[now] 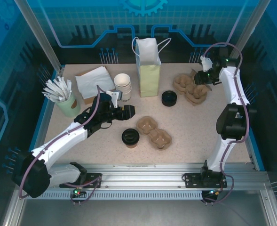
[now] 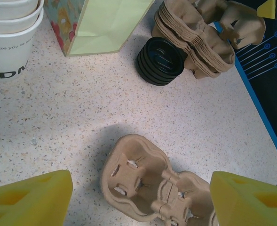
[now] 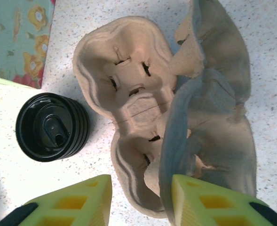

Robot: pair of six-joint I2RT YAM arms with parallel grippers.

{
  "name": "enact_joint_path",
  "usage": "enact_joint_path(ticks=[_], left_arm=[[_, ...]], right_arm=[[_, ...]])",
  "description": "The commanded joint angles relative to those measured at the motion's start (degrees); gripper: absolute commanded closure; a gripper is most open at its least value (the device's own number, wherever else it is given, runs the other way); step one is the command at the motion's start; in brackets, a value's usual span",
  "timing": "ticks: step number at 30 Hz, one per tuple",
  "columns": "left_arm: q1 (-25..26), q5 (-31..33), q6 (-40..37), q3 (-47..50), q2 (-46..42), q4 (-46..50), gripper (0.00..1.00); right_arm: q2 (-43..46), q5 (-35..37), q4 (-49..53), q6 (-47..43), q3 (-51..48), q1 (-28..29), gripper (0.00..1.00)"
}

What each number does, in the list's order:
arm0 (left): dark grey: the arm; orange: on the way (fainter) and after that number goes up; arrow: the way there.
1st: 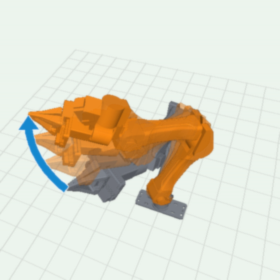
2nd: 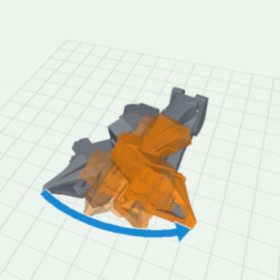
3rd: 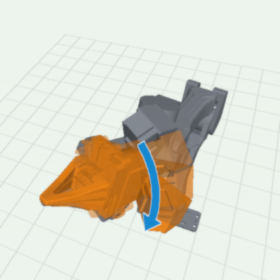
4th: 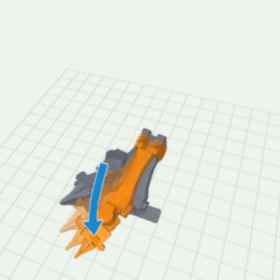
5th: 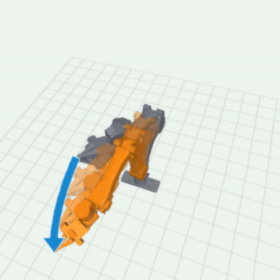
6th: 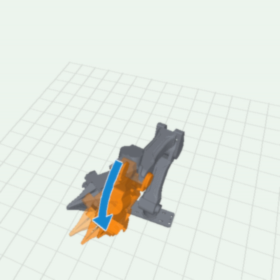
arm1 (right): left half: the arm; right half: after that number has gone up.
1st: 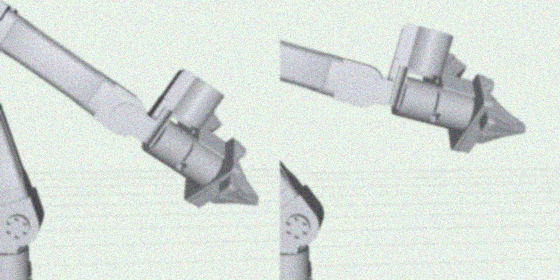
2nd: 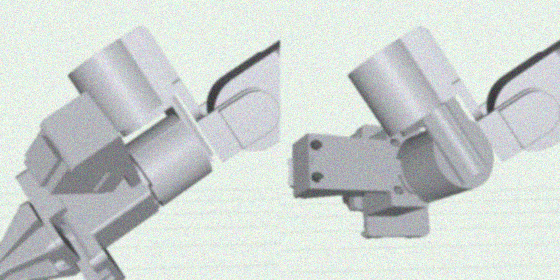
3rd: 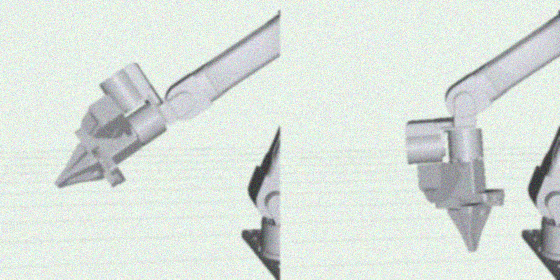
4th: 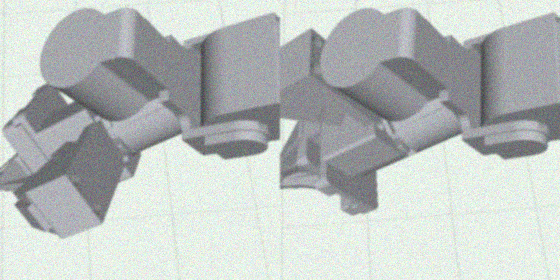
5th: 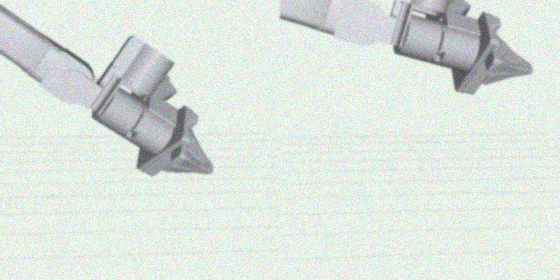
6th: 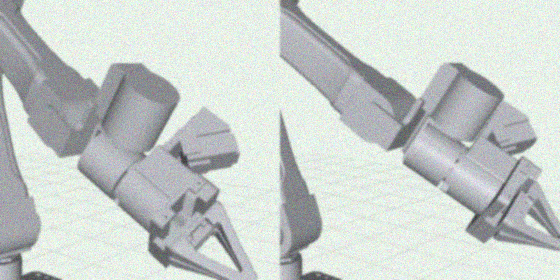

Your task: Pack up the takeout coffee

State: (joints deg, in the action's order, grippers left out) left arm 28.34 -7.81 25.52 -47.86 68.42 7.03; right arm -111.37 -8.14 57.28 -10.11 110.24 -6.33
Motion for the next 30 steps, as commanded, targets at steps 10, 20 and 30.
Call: enact_joint_path(ticks=[10, 20, 30], left_arm=[[0.24, -0.53, -0.2, -0.92, -0.4, -0.22, 0.22], [0.25, -0.23, -0.2, -1.06, -0.27, -0.03, 0.22], [0.19, 3.22, -2.14, -2.4, -1.84, 1.85, 0.21]], right_arm=[[-2.19, 4.19, 0.12, 2.12, -1.12, 0.7, 0.6], [7.45, -1.65, -7.75, 3.05, -5.51, 3.75, 0.56], [14.21, -2.58, -25.66, 9.42, -9.35, 19.08, 0.37]])
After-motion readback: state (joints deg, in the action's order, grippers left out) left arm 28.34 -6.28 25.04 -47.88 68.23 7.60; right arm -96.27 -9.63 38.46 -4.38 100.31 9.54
